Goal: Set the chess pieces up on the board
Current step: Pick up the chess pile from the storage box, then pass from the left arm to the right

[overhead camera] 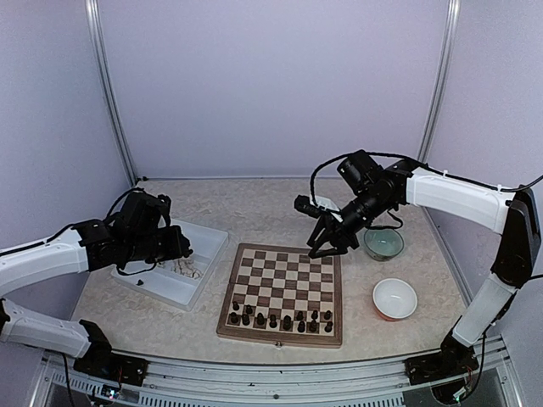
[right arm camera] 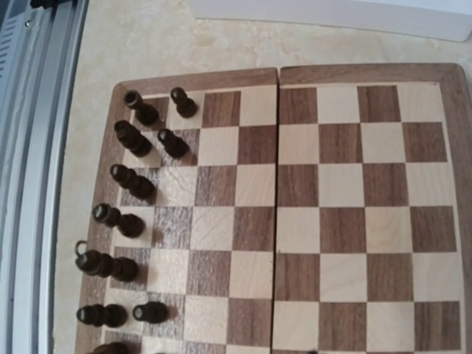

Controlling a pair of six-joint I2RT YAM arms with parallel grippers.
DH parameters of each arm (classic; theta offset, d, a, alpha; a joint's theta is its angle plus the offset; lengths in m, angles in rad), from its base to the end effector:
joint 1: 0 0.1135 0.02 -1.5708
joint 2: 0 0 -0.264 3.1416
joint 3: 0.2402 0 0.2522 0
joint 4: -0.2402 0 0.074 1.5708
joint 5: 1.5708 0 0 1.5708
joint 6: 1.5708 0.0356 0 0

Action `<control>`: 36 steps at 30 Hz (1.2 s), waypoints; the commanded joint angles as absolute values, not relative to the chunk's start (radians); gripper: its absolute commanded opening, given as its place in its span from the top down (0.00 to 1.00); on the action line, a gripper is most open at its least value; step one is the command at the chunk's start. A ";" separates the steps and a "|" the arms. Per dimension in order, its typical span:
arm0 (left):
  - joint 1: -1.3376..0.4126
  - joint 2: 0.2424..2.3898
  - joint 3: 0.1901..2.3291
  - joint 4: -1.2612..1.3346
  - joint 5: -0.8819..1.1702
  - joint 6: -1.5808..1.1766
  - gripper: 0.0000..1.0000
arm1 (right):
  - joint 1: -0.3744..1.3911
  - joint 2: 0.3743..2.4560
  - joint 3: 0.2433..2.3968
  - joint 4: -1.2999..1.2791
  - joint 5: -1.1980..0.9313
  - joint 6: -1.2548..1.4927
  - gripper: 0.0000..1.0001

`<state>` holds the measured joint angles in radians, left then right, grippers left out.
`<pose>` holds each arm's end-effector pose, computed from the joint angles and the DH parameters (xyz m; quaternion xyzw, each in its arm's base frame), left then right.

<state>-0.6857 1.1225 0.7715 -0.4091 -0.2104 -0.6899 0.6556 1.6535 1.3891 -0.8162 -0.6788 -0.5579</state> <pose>0.1867 -0.1431 0.2486 -0.0433 0.9138 -0.1744 0.3643 0.2573 0.2261 0.2808 -0.5880 0.7054 0.3338 0.2128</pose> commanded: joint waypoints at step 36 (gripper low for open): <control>-0.908 1.353 0.937 0.203 0.178 -0.500 1.00 | 0.640 1.917 1.547 -0.366 -1.375 0.037 0.54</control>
